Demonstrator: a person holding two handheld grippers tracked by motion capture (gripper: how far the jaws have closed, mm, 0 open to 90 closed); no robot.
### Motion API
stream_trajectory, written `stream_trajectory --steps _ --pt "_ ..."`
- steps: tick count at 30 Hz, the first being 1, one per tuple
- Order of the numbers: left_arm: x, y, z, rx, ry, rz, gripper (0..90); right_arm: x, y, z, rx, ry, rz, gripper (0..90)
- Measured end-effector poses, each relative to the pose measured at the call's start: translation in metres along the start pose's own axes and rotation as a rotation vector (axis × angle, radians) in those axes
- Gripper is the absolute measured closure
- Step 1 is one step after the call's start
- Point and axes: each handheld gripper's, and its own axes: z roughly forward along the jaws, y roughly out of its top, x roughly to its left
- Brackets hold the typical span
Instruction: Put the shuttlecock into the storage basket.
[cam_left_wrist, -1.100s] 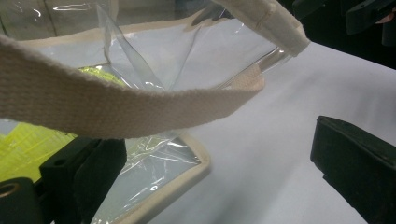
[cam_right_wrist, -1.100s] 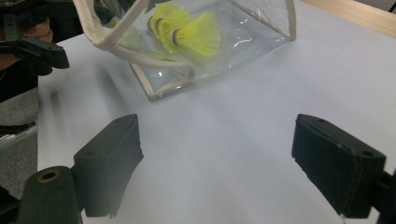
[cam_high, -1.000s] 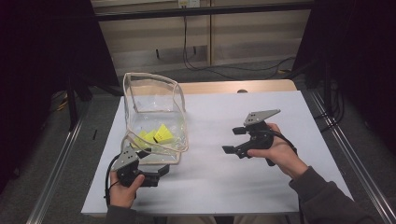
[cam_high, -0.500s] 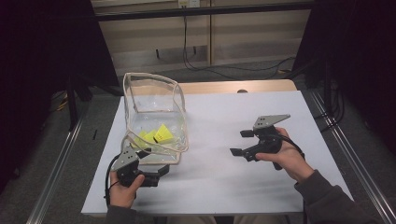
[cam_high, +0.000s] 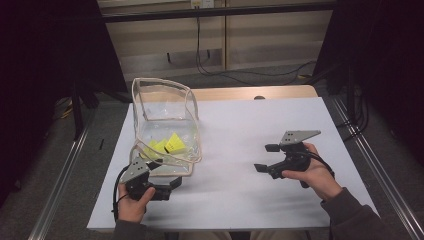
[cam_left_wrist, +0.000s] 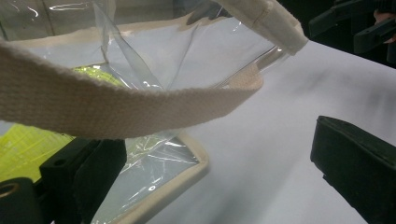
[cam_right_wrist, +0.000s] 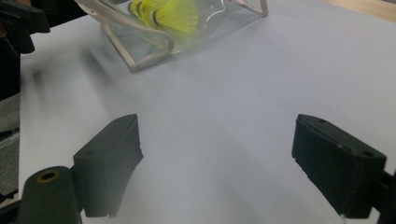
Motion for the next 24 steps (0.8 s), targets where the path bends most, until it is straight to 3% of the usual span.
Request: stream_trajectory --steps 24 --pt "0.0 0.0 0.001 0.008 -0.008 0.006 3.6 -0.009 -0.047 -0.017 -0.009 -0.052 0.054 14.6"
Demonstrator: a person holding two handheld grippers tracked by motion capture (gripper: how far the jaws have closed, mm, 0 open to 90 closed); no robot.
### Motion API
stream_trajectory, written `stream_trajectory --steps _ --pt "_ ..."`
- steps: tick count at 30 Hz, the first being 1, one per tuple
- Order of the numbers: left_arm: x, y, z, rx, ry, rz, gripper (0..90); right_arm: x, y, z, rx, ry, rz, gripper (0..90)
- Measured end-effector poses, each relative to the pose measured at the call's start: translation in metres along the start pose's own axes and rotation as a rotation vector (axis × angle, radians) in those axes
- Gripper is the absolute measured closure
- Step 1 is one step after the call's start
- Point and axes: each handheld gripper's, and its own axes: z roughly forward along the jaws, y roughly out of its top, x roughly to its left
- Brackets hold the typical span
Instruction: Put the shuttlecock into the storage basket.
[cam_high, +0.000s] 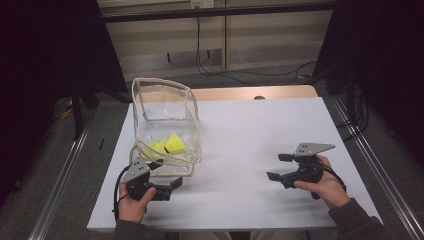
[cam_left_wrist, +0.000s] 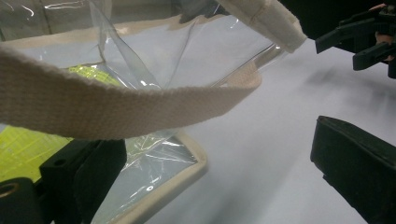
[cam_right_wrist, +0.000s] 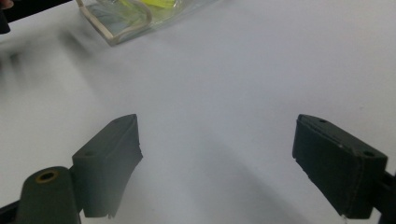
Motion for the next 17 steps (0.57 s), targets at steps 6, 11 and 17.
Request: stream_trajectory --steps 6,11,17 --pt "0.0 0.0 0.0 0.005 0.003 0.0 3.6 -0.003 -0.006 -0.004 -0.007 -0.006 0.004 14.3" --pt "0.0 0.0 0.0 0.005 0.0 0.0 3.6 -0.003 -0.012 -0.007 -0.014 -0.008 0.004 14.1" --pt "0.0 -0.001 0.001 0.008 -0.002 0.002 3.6 -0.003 -0.016 -0.007 -0.019 -0.008 -0.002 12.9"
